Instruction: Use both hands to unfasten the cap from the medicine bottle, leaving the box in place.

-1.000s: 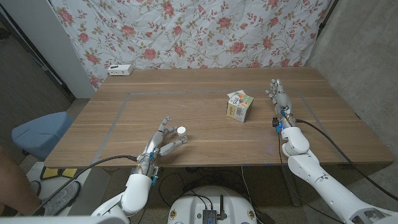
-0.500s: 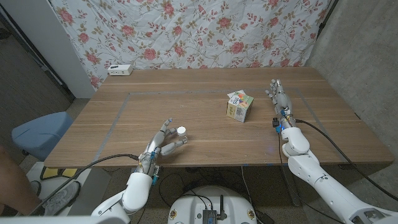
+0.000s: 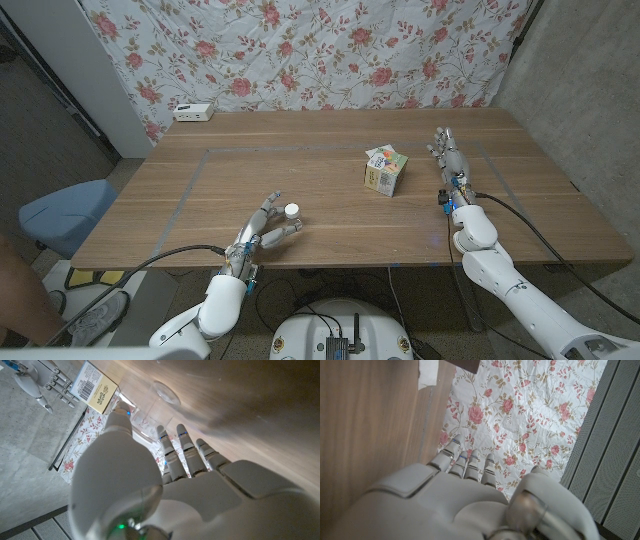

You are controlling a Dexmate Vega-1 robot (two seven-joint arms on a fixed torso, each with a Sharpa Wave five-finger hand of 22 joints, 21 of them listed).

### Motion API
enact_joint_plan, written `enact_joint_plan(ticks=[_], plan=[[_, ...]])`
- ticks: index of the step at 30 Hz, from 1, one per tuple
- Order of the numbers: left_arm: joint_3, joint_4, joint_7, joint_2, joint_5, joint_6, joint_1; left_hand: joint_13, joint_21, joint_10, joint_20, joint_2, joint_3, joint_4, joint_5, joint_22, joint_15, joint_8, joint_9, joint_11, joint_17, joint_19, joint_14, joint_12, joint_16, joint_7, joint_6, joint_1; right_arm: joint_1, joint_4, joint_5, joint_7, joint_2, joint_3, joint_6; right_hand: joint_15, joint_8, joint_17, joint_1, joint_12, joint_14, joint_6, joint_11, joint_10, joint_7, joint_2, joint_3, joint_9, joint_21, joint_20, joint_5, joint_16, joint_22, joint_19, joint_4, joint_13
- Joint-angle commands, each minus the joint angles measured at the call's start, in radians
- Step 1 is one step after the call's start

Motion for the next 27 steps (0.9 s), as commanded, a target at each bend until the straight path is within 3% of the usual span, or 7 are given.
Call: enact_joint_plan(ticks=[1, 18, 27], plan=[[0.014, 0.011, 0.019, -0.009, 0.014, -0.012, -0.01, 0.003, 0.008, 0.036, -0.13, 0.009, -0.006, -0.003, -0.014, 0.002, -0.16, 0.008, 0.002, -0.014, 0.002, 0.02, 0.029, 0.008, 0.004, -0.007, 0.033, 0.023, -0.003, 0.007, 0.0, 0.0, 0.004, 0.001, 0.008, -0.002, 0.005, 0.003, 0.005, 0.001, 0.009, 0.006, 0.001, 0.008, -0.006, -0.004, 0.005, 0.003, 0.006, -0.028, -0.002, 0.003, 0.001, 0.007, 0.003, 0.003], [0.023, 0.021, 0.046, -0.026, 0.028, -0.013, -0.013, 0.003, 0.01, 0.123, -0.156, 0.06, 0.01, -0.006, -0.06, 0.003, -0.166, 0.0, 0.002, -0.041, 0.003, 0.083, 0.158, 0.004, 0.01, -0.009, 0.104, 0.077, -0.009, 0.004, -0.006, -0.012, 0.006, 0.003, 0.01, -0.001, 0.005, 0.003, 0.005, 0.001, 0.009, 0.008, 0.0, 0.009, -0.006, -0.004, 0.007, 0.003, 0.006, -0.028, -0.002, 0.003, 0.001, 0.007, 0.002, 0.003], [0.027, 0.035, 0.056, -0.04, 0.023, -0.029, -0.024, 0.003, 0.013, 0.156, -0.158, 0.083, 0.025, -0.008, -0.081, 0.003, -0.165, -0.001, 0.003, -0.026, 0.003, 0.121, 0.219, -0.001, 0.008, 0.001, 0.137, 0.098, 0.0, 0.013, -0.007, -0.008, 0.008, -0.001, 0.007, -0.003, 0.005, 0.003, 0.005, 0.001, 0.009, 0.008, -0.003, 0.008, -0.005, -0.004, 0.008, 0.003, 0.005, -0.028, -0.002, 0.003, 0.001, 0.007, 0.001, 0.003]])
